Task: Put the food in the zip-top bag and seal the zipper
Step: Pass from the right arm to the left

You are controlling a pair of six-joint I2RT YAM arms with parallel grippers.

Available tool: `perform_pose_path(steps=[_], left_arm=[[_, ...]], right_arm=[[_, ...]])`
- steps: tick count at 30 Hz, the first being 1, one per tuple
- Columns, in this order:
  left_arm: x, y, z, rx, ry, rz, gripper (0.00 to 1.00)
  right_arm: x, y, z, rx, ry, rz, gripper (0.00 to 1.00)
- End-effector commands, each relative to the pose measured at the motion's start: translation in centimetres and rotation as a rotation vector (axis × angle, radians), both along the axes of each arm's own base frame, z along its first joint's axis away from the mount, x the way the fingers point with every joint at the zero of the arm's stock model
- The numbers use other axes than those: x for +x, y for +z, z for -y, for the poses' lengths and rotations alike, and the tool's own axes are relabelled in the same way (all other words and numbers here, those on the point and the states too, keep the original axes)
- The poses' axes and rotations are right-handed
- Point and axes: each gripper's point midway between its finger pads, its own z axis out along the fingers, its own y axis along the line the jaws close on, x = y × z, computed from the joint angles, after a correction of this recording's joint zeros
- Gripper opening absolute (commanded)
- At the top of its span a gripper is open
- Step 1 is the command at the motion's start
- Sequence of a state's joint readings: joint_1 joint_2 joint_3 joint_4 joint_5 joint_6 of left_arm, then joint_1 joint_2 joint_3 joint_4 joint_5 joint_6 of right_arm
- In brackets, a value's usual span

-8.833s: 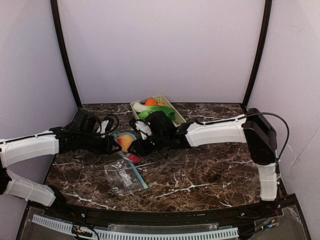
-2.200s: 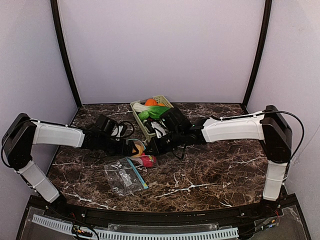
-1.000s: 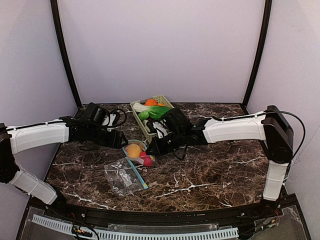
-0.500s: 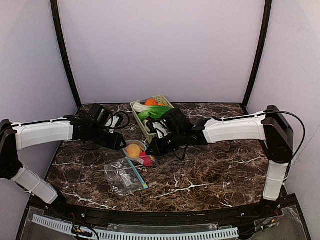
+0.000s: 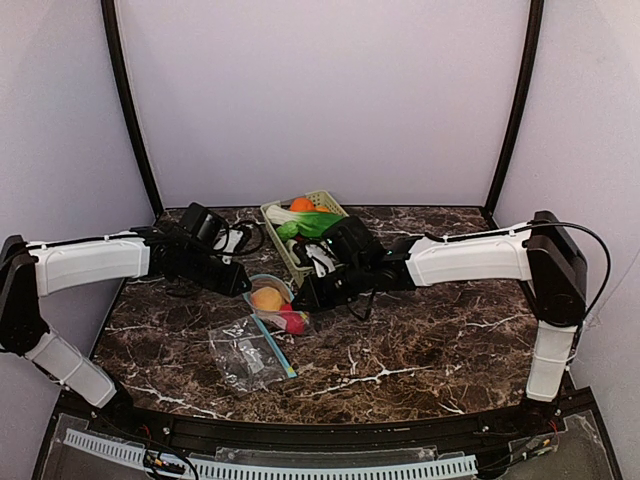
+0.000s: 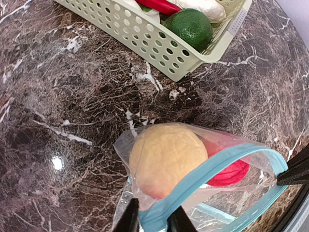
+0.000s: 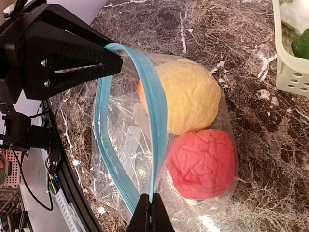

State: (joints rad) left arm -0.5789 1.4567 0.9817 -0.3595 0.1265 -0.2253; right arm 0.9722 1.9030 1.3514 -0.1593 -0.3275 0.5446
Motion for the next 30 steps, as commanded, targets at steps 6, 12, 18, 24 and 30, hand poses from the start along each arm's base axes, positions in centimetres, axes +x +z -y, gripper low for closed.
perform_pose_path(steps=[6,12,18,24,30], left_arm=[[-0.9,0.6,1.5,-0.04,-0.101,-0.053,0.01],[-1.3,1.3,1.4,0.001,-0.158,-0.086,0.01],[-0.6,1.5,0.4,0.063,-0.167,-0.056,0.01],[-1.0,1.3,0.0,0.051,-0.137,-0.067,0.01],[-0.8,1.9,-0.6,0.018,-0.111,-0.04,0.01]], right_arm=[[1.0,2.6,1.4,-0.013,-0.038,0.09,0.27],[3.6,4.6,3.7,-0.074,-0.125,0.186,0.54],[7.8,5.3,4.6,-0.072,-0.21,0.202,0.58],[11.8,5.7,4.0,-0.063,-0.271,0.23,0.61],[15.7,4.9,2.6,-0.05,-0.325,0.252,0.63]])
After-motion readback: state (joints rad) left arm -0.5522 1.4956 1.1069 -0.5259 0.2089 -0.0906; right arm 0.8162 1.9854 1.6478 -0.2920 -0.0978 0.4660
